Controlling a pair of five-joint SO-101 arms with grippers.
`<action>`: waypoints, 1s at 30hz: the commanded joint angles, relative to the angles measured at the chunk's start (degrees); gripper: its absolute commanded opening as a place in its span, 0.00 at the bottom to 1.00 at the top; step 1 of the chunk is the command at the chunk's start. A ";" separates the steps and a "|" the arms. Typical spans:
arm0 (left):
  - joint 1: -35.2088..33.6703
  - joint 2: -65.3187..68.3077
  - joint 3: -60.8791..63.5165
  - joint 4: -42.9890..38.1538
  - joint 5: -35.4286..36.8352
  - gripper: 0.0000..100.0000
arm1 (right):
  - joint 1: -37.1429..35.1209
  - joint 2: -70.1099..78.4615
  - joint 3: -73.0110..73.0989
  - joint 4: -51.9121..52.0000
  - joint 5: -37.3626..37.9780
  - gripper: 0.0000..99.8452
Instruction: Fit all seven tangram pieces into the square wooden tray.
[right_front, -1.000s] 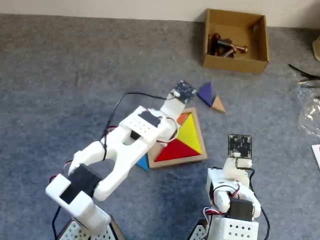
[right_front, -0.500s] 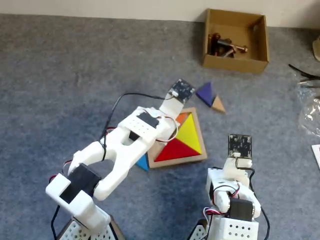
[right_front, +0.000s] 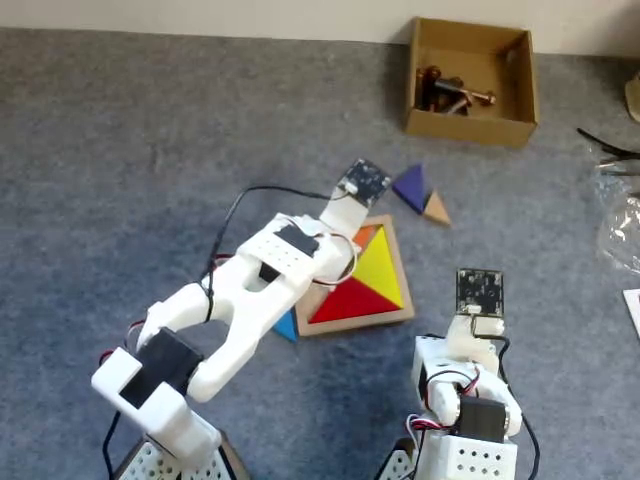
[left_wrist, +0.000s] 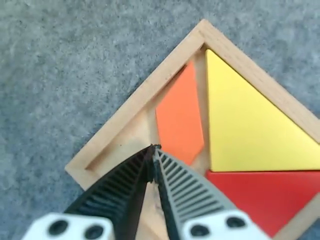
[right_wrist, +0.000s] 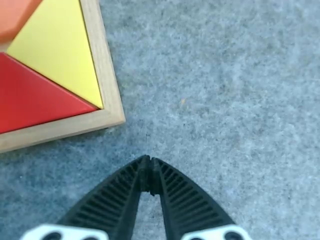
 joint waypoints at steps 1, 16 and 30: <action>4.53 -0.92 -0.40 -0.88 -6.24 0.01 | -0.92 -0.84 6.55 -1.01 -0.62 0.00; 6.02 -0.75 0.04 -0.53 -15.56 0.01 | -0.92 -0.84 6.55 -1.01 -0.62 0.00; 2.86 -0.92 3.03 -0.79 -15.56 0.01 | -0.92 -0.84 6.55 -1.01 -0.62 0.00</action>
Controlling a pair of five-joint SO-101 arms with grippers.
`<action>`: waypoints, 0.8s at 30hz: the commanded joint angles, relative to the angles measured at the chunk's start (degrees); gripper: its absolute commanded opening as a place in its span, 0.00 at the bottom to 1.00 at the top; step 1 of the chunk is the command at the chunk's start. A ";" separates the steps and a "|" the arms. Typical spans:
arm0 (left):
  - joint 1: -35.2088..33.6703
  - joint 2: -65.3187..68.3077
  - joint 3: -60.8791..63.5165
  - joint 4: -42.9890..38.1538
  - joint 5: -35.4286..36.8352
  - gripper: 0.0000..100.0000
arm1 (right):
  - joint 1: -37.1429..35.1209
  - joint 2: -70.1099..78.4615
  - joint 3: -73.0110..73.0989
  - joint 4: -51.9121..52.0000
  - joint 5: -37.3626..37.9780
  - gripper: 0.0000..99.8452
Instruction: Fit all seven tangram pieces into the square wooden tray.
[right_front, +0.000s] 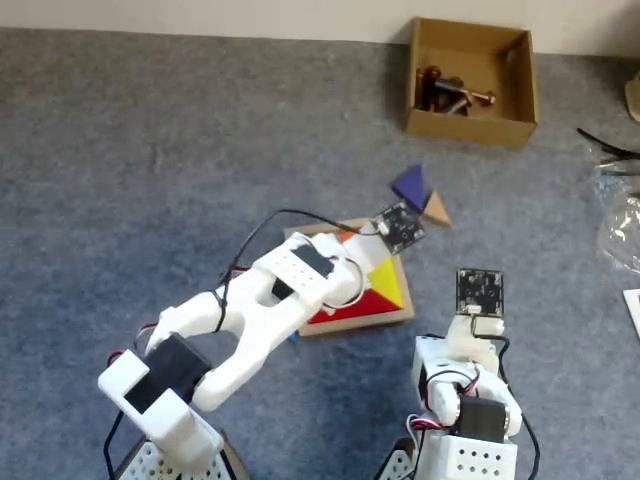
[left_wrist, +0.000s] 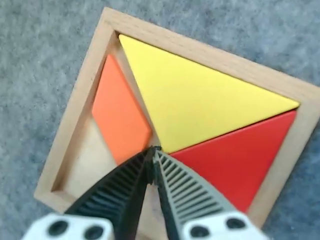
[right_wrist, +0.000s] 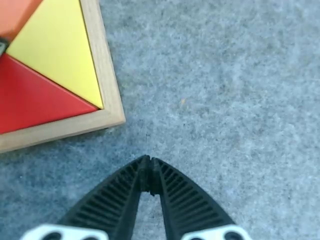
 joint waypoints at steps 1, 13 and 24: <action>-1.89 -1.10 -0.40 -0.70 -0.35 0.01 | -0.92 -0.84 6.55 -1.01 -0.62 0.00; -1.71 -7.78 -0.13 -0.53 -0.26 0.01 | -0.92 -0.84 6.55 -1.01 -0.62 0.00; -3.21 -7.60 1.01 -11.08 -0.26 0.01 | -0.92 -0.84 6.55 -1.01 -0.62 0.00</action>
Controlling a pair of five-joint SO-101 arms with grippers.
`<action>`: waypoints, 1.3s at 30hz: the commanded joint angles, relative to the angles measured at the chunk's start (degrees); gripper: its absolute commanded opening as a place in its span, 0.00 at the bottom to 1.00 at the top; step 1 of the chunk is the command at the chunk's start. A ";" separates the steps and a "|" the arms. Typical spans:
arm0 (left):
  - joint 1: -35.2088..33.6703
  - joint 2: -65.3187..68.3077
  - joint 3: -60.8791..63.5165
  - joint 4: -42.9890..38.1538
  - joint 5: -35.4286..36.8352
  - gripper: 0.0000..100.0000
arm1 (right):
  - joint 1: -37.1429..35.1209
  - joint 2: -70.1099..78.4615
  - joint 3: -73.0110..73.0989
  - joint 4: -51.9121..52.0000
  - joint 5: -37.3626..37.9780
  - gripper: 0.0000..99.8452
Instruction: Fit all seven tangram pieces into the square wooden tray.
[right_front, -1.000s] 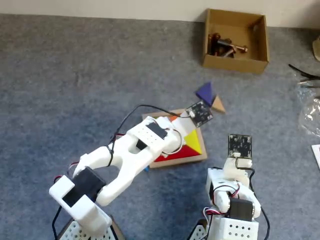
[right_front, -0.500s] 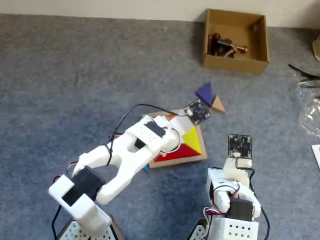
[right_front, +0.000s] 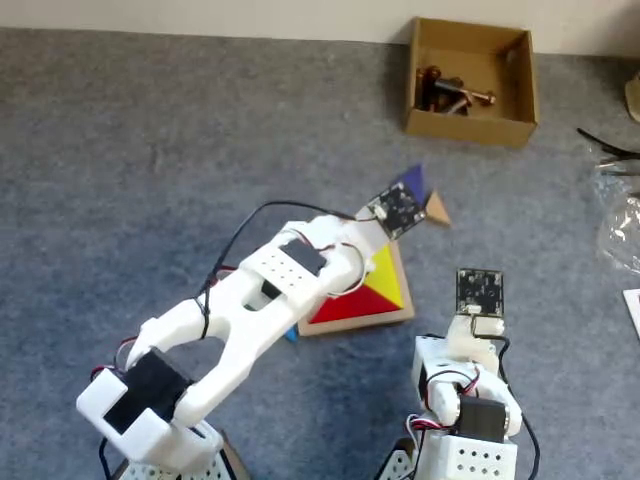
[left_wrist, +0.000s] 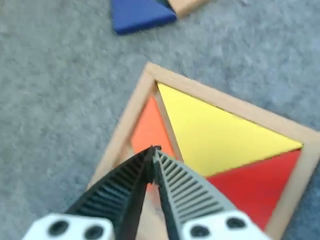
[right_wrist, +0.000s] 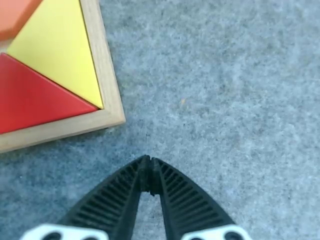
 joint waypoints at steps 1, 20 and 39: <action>-2.42 0.48 0.22 -7.82 -0.26 0.01 | -0.92 -0.84 6.55 -1.01 -0.62 0.00; -2.86 12.70 -4.35 -13.80 -0.35 0.01 | -0.92 -0.84 6.55 -1.01 -0.62 0.00; -3.12 12.62 -4.70 -2.64 1.41 0.01 | -0.92 -0.84 6.55 -1.01 -0.62 0.00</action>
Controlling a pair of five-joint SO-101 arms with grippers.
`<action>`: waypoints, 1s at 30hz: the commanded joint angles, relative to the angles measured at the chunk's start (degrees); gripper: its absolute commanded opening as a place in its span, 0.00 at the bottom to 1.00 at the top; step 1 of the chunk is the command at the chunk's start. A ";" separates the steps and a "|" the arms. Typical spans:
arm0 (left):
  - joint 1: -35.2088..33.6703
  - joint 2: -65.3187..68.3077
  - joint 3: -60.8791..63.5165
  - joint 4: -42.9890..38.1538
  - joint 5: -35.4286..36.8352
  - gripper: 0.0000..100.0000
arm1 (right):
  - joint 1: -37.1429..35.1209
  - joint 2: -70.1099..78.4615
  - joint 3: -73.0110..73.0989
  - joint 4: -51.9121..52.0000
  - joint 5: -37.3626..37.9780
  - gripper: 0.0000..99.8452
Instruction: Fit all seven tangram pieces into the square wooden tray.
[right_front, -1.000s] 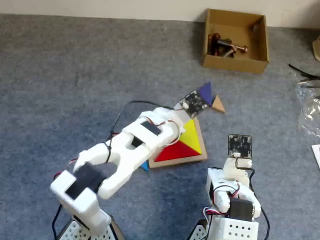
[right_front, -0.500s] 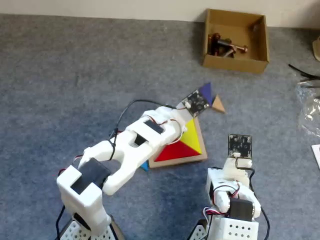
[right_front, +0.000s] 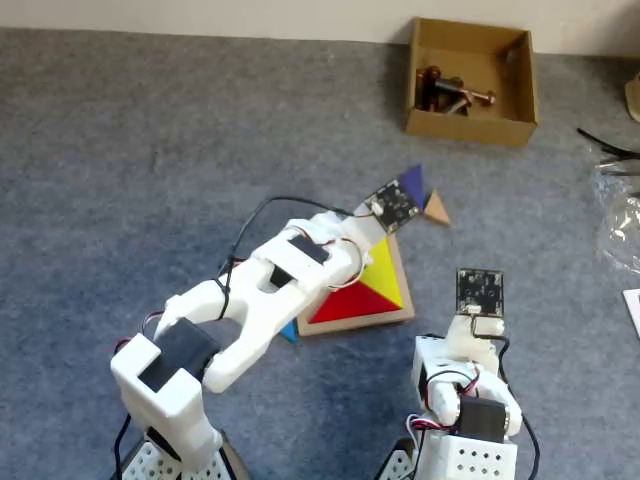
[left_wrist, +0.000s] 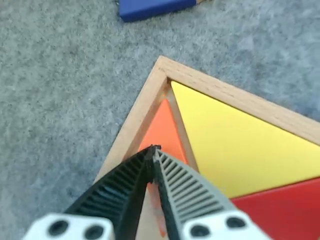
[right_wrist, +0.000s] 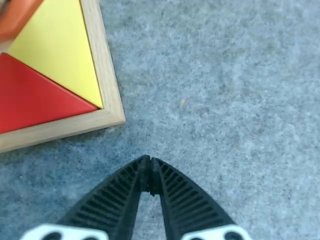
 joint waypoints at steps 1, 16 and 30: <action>-1.01 -0.40 -0.84 3.08 3.60 0.01 | -0.92 -0.84 6.55 -1.01 -0.62 0.00; -1.01 -0.48 -4.35 13.54 7.91 0.01 | -0.92 -0.84 6.55 -1.01 -0.62 0.00; -0.75 -0.40 -5.23 19.43 8.09 0.01 | -0.92 -0.84 6.55 -1.01 -0.62 0.00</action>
